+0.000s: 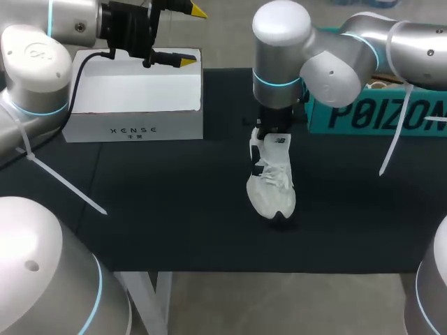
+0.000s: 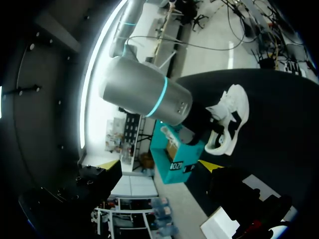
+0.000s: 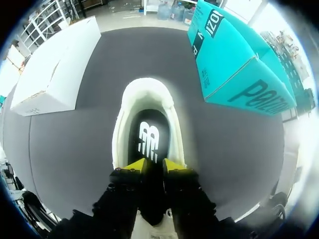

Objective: Take the shoe out of the shoebox, open the shoe tongue, remove and reinsert the insole, then place the shoe into the shoebox

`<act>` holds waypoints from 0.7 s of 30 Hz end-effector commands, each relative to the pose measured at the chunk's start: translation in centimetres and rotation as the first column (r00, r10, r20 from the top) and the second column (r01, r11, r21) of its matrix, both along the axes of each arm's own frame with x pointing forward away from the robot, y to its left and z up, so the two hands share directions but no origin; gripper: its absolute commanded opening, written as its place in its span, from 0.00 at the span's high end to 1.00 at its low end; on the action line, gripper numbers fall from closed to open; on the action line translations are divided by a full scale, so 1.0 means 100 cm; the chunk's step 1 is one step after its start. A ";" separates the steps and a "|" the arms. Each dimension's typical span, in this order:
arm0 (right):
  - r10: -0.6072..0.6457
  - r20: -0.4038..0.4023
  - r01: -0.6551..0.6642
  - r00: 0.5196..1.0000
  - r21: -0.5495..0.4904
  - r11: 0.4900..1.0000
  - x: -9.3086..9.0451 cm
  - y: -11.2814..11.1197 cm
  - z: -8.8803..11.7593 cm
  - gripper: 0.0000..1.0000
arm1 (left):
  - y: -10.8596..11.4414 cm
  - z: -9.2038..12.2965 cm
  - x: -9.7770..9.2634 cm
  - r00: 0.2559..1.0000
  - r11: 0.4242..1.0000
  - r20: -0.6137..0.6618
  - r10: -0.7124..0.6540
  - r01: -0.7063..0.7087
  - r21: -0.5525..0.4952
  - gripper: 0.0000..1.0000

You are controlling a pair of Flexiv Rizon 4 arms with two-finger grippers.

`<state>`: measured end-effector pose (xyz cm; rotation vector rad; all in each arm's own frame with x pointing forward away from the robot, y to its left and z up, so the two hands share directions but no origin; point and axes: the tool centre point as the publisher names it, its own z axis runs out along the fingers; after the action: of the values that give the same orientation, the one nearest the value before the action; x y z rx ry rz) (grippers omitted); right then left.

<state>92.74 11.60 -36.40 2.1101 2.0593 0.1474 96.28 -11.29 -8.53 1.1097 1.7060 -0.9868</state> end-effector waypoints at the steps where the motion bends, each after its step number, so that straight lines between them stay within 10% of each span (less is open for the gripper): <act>1: -0.005 -0.006 0.005 1.000 -0.004 1.000 -0.003 0.001 -0.002 0.64 | 0.001 0.000 0.000 1.000 1.000 -0.001 -0.001 0.001 0.004 0.00; 7: -0.016 -0.017 0.016 1.000 -0.010 1.000 -0.007 0.001 -0.003 0.60 | 0.001 0.000 0.000 1.000 1.000 -0.001 -0.001 0.001 0.004 0.00; 12: -0.021 -0.020 0.021 1.000 -0.009 1.000 -0.007 0.001 -0.002 0.00 | 0.001 0.000 0.000 1.000 1.000 -0.001 -0.001 0.001 0.004 0.00; 21: -0.019 -0.021 0.018 1.000 -0.021 1.000 -0.005 0.000 0.004 0.00 | 0.001 0.000 0.000 1.000 1.000 -0.001 -0.001 0.001 0.004 0.00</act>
<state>92.32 11.52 -36.27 2.1286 2.0457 0.1069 96.28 -11.29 -8.54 1.1096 1.7060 -0.9868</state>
